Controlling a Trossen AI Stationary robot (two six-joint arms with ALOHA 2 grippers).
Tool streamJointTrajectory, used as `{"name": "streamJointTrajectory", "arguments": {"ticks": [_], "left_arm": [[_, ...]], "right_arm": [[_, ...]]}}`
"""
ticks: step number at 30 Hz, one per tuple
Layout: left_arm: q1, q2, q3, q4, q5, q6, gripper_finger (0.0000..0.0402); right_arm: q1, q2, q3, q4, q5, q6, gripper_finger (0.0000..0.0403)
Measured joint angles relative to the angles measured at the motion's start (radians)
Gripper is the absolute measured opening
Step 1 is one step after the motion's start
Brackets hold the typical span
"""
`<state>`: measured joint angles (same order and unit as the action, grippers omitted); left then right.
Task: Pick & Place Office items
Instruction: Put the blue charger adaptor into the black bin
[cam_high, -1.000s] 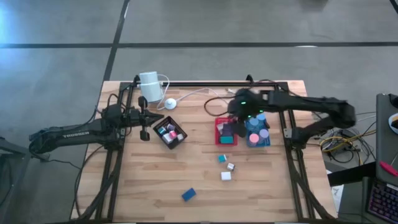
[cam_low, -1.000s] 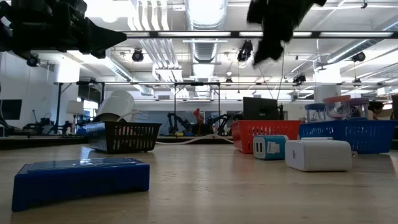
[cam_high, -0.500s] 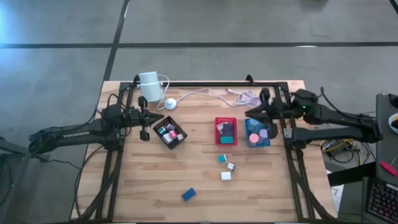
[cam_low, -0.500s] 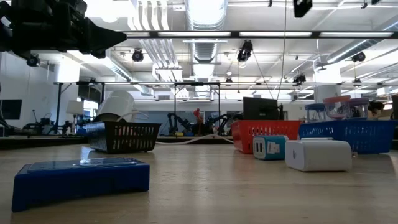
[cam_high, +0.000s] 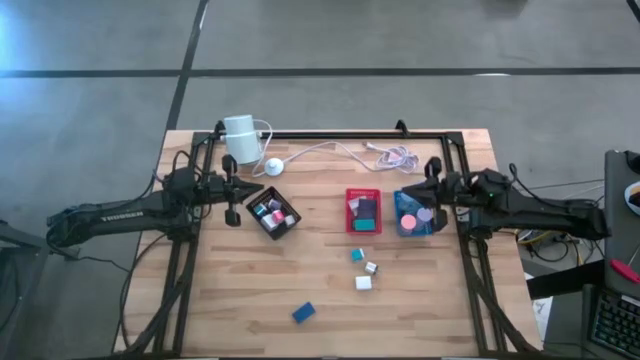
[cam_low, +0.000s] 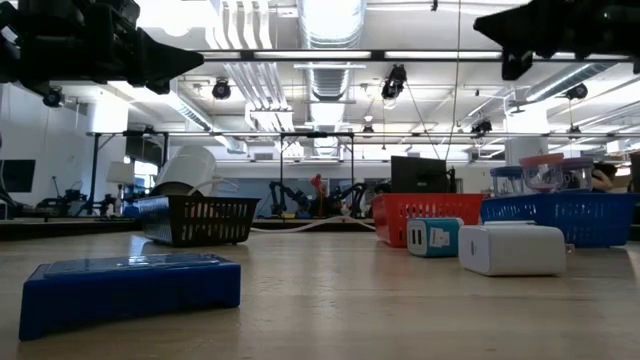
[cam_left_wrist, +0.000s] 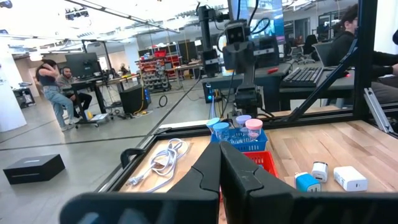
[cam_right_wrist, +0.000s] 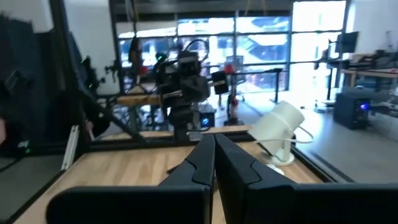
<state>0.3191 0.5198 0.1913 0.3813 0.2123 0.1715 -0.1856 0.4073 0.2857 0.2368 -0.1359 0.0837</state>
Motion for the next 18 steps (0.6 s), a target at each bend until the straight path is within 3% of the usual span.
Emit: {"name": "streamJointTrajectory", "arguments": {"ticks": [6,12,18], "left_arm": [[0.000,0.000,0.000,0.000,0.000,-0.003,0.0003],[0.000,0.000,0.000,0.000,0.000,-0.031,0.0003],[0.000,0.001,0.000,0.000,0.000,-0.024,0.0003]], "right_arm": [[0.000,-0.048,-0.104,0.104,0.023,0.015,0.0008],[0.000,-0.094,-0.162,0.120,-0.138,-0.048,0.0008],[0.000,-0.149,-0.198,0.118,-0.158,-0.056,0.0008]]}}
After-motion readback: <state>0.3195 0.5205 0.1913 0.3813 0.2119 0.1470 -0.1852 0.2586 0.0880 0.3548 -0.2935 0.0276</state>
